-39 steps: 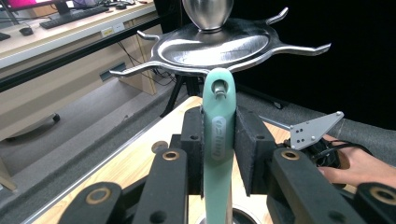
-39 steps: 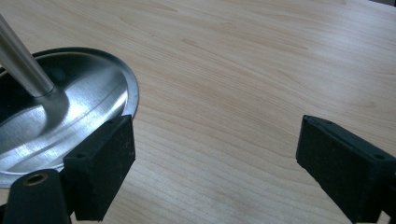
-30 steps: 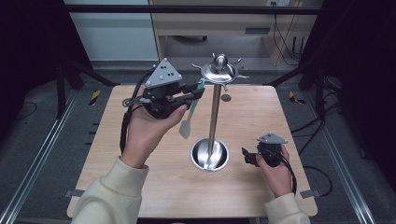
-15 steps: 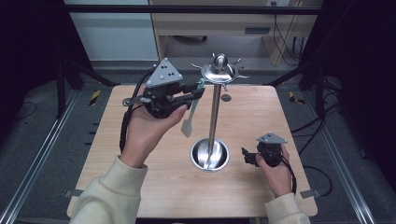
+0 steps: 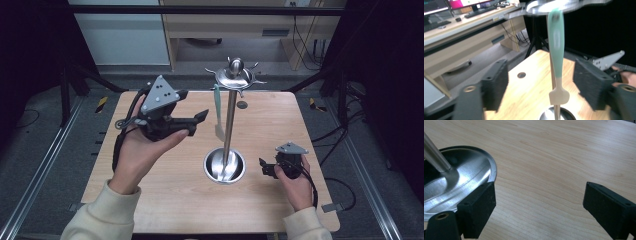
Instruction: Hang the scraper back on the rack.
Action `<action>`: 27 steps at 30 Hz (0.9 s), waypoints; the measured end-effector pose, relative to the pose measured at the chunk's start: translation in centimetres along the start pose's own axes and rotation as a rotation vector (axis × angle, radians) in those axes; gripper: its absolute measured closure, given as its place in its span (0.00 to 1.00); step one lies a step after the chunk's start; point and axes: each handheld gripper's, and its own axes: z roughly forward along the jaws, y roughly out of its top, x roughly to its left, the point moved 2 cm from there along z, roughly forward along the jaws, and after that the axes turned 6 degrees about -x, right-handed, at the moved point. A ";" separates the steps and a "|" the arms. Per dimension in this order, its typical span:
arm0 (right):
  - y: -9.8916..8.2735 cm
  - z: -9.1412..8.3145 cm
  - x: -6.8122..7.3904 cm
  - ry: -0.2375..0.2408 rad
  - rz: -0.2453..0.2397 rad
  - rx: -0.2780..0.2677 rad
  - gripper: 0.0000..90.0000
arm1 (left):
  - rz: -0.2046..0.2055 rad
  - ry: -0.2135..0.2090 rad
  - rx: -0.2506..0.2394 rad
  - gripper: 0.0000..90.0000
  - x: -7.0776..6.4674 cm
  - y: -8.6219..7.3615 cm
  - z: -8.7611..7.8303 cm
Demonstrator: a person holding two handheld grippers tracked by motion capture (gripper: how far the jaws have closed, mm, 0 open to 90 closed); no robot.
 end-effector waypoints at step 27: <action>-0.1 -0.1 -0.2 -0.009 -0.010 0.005 0.12 | -0.009 0.053 0.414 0.11 2.7 -20.4 -0.7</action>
